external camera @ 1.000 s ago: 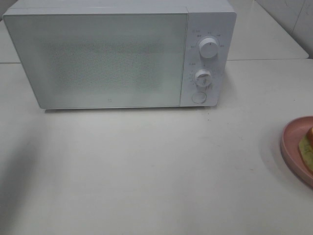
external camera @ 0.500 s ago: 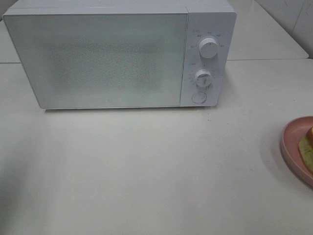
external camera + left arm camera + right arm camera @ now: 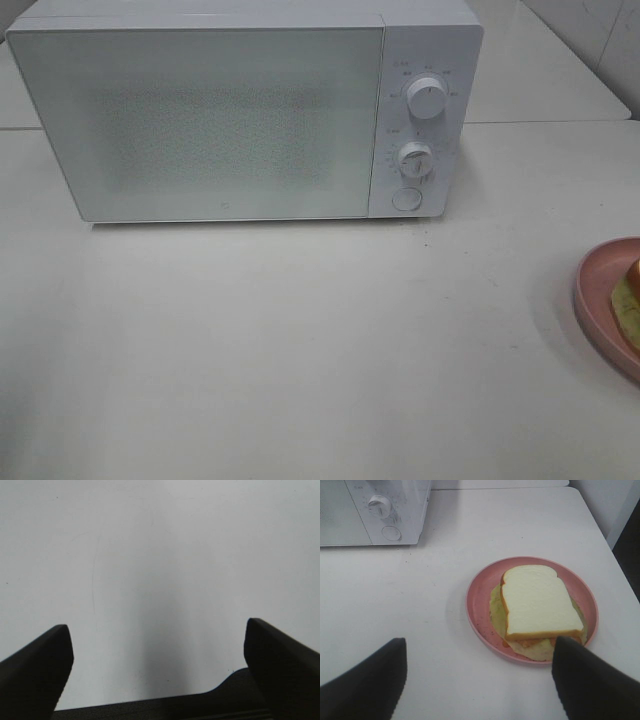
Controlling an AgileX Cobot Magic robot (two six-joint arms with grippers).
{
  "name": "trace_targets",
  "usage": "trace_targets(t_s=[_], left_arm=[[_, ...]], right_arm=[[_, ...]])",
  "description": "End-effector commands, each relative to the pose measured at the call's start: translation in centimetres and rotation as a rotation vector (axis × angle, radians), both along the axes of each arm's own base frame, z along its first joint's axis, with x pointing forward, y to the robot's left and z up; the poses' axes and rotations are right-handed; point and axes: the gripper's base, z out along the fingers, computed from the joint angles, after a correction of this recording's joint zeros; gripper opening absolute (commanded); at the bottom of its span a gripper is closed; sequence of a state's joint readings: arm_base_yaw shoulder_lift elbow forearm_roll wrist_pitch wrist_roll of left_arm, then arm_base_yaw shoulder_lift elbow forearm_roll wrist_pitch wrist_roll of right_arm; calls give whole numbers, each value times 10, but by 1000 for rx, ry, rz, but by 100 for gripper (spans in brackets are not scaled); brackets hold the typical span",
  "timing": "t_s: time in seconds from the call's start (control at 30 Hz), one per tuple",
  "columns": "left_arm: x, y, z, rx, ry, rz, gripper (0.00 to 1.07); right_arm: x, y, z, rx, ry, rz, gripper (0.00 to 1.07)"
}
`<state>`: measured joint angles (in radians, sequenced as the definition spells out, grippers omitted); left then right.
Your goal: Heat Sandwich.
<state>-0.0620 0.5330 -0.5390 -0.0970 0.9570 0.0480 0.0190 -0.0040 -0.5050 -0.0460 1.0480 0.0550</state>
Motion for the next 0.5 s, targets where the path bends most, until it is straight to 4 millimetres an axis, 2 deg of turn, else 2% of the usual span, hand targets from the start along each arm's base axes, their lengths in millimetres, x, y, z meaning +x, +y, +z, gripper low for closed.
trace_targets(t_s=[0.03,0.27,0.5], left_arm=[[-10,0,-1,-24,-32,8,88],[-27,-1,-6,-39,-34,-1,88],[-40,0,-3,-35,-120,-4,88]], right_arm=[[-3,0,0,1,-36,-3,76],[-3,0,0,1,-36,-3,76],[-3,0,0,1,-36,-3,76]])
